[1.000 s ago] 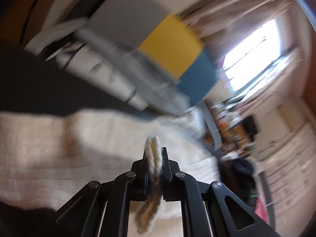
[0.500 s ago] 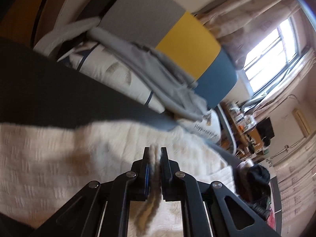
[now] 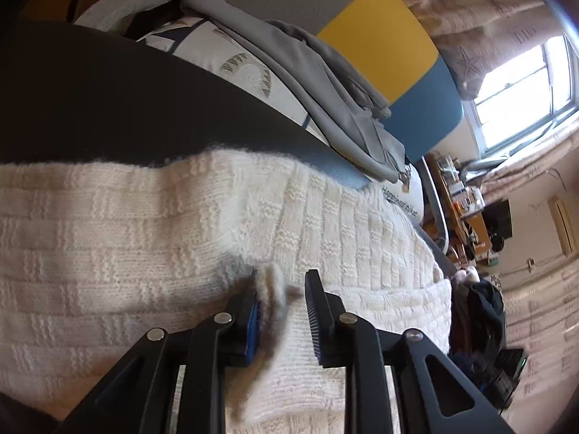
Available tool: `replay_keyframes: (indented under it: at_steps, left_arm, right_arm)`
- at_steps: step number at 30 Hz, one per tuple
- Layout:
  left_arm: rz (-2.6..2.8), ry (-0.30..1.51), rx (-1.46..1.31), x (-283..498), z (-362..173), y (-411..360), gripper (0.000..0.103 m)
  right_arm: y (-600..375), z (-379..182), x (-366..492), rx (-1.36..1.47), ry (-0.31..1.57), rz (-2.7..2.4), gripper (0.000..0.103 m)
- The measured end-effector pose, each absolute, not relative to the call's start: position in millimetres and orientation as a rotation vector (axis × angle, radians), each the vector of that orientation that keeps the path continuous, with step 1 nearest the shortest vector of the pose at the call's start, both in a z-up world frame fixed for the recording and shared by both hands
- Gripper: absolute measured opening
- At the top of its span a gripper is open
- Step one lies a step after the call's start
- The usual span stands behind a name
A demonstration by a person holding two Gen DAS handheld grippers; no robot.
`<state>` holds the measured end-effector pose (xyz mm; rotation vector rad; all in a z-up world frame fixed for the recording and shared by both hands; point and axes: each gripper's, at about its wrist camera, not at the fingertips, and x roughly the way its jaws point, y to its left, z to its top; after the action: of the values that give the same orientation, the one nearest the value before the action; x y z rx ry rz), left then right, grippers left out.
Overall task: Fold clothes
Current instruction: 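Carry the sleeve cuff across the sweater body with the left gripper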
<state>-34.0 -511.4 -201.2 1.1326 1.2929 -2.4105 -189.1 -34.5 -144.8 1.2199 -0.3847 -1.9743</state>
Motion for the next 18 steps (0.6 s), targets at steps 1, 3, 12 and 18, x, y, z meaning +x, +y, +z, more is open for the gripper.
replay_keyframes:
  at_steps: [1,3,12,18]
  left_arm:
    - [-2.424,1.304,1.137,-34.9,-199.7,-510.7,0.023]
    - [-2.465,1.286,1.150,-38.6,-194.4,-507.0,0.024]
    - [-2.548,1.028,1.285,-48.0,-190.7,-486.9,0.010]
    - [-2.663,0.831,1.137,-42.6,-156.9,-470.3,0.006]
  right_arm:
    - [-36.8,-137.0,-198.6,1.197,-0.376,-1.990,0.060]
    - [-44.2,-131.3,-223.6,1.179,-0.378,-2.012,0.066]
    - [-79.7,-185.6,-316.7,1.399,-0.525,-1.935,0.059]
    - [-99.7,-163.7,-307.4,1.305,-0.318,-1.992,0.013]
